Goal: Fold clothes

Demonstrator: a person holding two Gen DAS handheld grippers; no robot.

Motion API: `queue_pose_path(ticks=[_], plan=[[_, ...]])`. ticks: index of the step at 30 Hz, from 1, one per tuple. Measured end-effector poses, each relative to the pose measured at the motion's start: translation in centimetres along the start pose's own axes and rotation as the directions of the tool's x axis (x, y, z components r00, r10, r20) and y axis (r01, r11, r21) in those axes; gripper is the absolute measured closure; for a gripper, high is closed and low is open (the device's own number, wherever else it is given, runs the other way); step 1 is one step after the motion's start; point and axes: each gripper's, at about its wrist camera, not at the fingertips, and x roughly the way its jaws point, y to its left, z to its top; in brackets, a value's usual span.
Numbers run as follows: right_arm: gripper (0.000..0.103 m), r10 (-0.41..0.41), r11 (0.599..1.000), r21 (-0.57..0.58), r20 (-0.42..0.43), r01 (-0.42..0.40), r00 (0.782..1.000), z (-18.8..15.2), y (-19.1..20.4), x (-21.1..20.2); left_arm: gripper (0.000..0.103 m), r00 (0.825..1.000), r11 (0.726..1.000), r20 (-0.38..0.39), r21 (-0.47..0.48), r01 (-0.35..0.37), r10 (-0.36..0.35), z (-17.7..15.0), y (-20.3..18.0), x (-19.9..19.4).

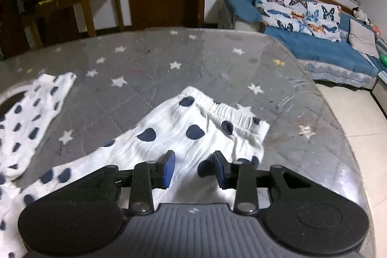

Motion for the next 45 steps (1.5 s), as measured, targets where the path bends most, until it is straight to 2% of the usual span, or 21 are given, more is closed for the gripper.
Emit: queue_pose_path(ticks=[1,6,14,19,22,25,28,31,35,40,42,44,45], plan=[[0.060,-0.005,1.000,0.005,0.006,0.005,1.000,0.3,0.1,0.4,0.049,1.000,1.000,0.001,0.002,-0.001,0.001,0.0,0.0,0.0],[0.055,-0.037,0.999,0.030,0.030,0.036,0.999,2.4,-0.3,2.8,0.047,1.000,1.000,0.008,0.004,-0.011,0.011,0.0,0.1,0.2],[0.054,-0.102,0.995,0.024,0.054,0.101,0.993,5.5,-0.3,5.9,0.041,1.000,1.000,0.010,0.005,-0.024,0.024,0.0,0.5,0.5],[0.053,-0.137,0.990,-0.026,0.056,0.139,0.989,6.2,1.1,5.5,0.041,1.000,1.000,0.007,-0.005,-0.021,0.021,-0.1,0.9,0.3],[0.054,-0.048,0.995,-0.087,0.062,0.054,0.997,6.3,3.4,4.2,0.041,1.000,1.000,0.011,-0.006,-0.019,0.019,-0.3,0.7,-0.1],[0.056,0.084,0.987,-0.139,0.043,-0.077,0.996,6.5,6.2,3.3,0.041,1.000,1.000,0.015,-0.007,-0.017,0.017,-0.5,0.6,-0.5],[0.058,0.229,0.955,-0.194,0.008,-0.223,0.973,7.0,10.3,3.0,0.041,1.000,1.000,0.018,-0.010,-0.014,0.014,-1.0,0.6,-1.1],[0.063,0.299,0.925,-0.244,-0.011,-0.293,0.954,7.4,13.9,3.1,0.041,1.000,1.000,0.020,-0.014,-0.011,0.011,-1.4,0.5,-1.6],[0.063,0.341,0.891,-0.306,-0.038,-0.336,0.939,8.1,17.8,3.8,0.041,1.000,1.000,0.024,-0.021,-0.003,0.003,-1.9,0.6,-2.2],[0.063,0.315,0.872,-0.367,-0.087,-0.324,0.945,8.3,21.4,6.0,0.041,0.999,0.999,0.030,-0.041,0.017,-0.016,-2.4,0.9,-2.6],[0.062,0.298,0.873,-0.381,-0.081,-0.306,0.951,8.4,22.2,6.9,0.036,0.999,0.999,0.032,-0.049,0.025,-0.023,-2.6,1.0,-2.7],[0.059,0.292,0.876,-0.382,-0.069,-0.296,0.954,8.8,22.8,7.5,0.020,0.999,0.998,0.033,-0.049,0.029,-0.027,-2.8,1.0,-2.7],[0.058,0.291,0.877,-0.381,-0.065,-0.293,0.955,9.0,23.1,7.7,0.017,0.999,0.999,0.034,-0.044,0.028,-0.027,-2.9,0.9,-2.7]])
